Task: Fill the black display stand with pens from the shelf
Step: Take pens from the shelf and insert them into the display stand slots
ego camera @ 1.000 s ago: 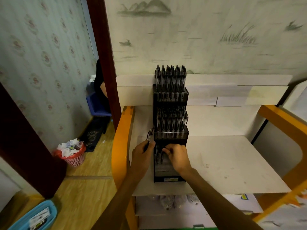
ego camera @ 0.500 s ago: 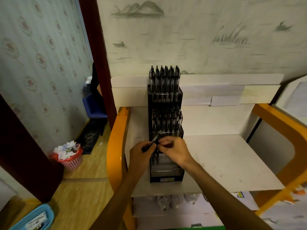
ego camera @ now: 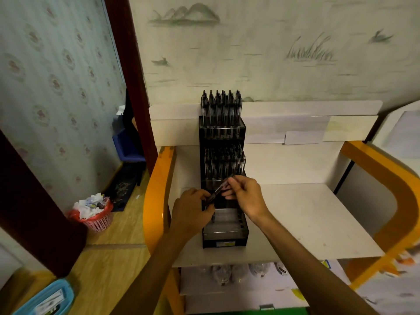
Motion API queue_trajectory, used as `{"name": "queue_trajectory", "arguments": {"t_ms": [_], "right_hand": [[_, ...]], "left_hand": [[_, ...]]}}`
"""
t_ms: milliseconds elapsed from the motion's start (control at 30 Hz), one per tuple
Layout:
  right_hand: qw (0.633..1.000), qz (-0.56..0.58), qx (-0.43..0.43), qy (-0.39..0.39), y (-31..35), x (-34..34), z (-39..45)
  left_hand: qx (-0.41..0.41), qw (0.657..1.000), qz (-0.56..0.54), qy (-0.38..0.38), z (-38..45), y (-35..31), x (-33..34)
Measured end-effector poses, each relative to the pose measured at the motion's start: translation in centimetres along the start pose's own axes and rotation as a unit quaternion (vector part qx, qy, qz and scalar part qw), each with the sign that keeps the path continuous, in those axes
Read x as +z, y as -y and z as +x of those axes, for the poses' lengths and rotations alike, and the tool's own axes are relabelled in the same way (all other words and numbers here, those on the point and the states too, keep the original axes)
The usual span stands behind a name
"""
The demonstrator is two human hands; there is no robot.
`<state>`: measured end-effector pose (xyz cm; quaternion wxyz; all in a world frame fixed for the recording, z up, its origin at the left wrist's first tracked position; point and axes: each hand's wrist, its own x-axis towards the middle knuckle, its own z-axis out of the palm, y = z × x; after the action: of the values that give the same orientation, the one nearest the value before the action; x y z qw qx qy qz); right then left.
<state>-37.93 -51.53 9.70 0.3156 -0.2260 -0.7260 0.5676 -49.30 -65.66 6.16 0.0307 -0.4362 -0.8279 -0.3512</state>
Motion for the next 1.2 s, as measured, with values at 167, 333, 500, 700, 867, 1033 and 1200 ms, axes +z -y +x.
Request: {"name": "queue_trajectory", "arguments": {"t_ms": [167, 333, 500, 700, 867, 1033, 1200], "right_hand": [[0.971, -0.217, -0.095, -0.03, -0.7, -0.8, 0.4], [0.941, -0.321, -0.109, -0.013, -2.0, 0.3, 0.3], [0.936, -0.342, -0.08, 0.003, -3.3, 1.2, 0.1], [0.926, -0.377, -0.014, 0.021, -5.2, 2.0, -0.6], [0.919, -0.392, -0.01, 0.031, -4.8, 2.0, -0.8], [0.903, -0.429, -0.02, 0.03, -3.4, -0.5, -1.5], [0.893, -0.449, -0.022, 0.0, -2.0, -5.7, -3.4]], "left_hand": [[0.025, 0.998, 0.048, -0.011, -0.4, 0.2, -1.1], [0.024, 0.997, 0.069, -0.006, -0.4, -0.1, -1.5], [0.02, 0.998, 0.054, 0.003, -0.5, -0.1, -1.7], [0.015, 0.999, 0.037, 0.032, -0.4, -0.3, -1.4], [0.027, 0.999, 0.027, 0.039, -0.2, -1.6, -1.1], [0.058, 0.996, 0.029, 0.057, 0.4, -2.8, -0.4], [0.096, 0.993, -0.018, 0.073, 0.8, -5.4, 1.5]]}}
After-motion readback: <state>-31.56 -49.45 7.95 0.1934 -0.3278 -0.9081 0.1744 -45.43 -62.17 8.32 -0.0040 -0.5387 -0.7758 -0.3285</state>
